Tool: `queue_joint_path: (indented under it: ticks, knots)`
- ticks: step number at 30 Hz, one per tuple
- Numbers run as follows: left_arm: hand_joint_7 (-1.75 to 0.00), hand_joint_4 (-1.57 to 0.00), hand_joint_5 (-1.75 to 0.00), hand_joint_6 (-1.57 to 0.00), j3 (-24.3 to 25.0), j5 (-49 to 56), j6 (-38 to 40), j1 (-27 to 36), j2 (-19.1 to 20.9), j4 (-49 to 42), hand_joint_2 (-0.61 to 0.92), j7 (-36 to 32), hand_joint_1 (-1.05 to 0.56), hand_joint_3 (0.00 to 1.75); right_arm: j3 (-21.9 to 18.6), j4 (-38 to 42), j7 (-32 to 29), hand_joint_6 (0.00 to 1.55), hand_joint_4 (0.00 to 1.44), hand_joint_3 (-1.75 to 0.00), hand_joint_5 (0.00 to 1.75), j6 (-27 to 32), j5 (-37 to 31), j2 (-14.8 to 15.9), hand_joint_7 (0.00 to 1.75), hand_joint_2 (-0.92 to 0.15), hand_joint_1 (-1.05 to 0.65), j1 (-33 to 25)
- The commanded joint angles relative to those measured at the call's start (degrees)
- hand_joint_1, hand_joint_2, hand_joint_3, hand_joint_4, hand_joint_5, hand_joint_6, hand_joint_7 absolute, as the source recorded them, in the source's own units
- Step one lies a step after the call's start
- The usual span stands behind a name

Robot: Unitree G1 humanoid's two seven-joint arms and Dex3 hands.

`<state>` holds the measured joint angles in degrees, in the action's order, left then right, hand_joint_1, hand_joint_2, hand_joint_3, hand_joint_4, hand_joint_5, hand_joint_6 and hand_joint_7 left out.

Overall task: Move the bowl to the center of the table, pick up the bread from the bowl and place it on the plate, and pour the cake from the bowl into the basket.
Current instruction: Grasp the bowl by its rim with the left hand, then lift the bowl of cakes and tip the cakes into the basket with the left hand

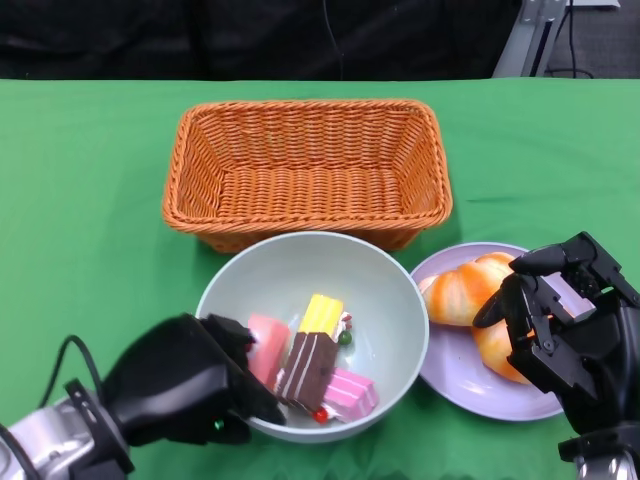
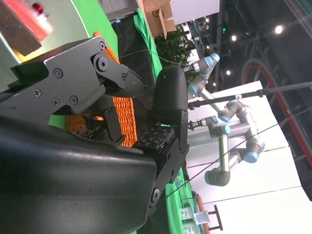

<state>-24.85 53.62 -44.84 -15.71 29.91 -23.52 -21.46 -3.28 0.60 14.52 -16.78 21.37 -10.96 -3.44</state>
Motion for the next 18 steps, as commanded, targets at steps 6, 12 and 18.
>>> queue_joint_path:
  ticks: [6,12,18]
  knots:
    - [-0.33,-0.67,-1.54,-1.19,1.1,-0.8,-3.0,-3.0,2.6,-6.3,0.91,-4.9,-0.1,0.02,-0.5,0.0,1.1,0.73,0.72,-0.94,1.64,-0.1,1.8,0.3,1.15,-0.64,-0.07,-0.3]
    - [-1.22,-0.66,-1.6,-0.75,1.3,-2.0,-10.2,-5.1,3.1,-12.5,0.92,-10.7,-0.05,0.04,-0.8,0.1,-0.2,0.75,0.74,-0.89,1.63,0.1,1.1,0.2,1.13,-0.67,-0.07,-0.2]
    - [-1.32,-0.72,-1.55,-0.74,1.0,0.5,-15.9,-7.2,3.6,-16.8,0.92,-18.5,-0.01,0.16,-0.8,-0.1,-1.7,0.75,0.73,-0.88,1.65,0.7,1.2,-0.4,1.14,-0.68,-0.06,-0.3]
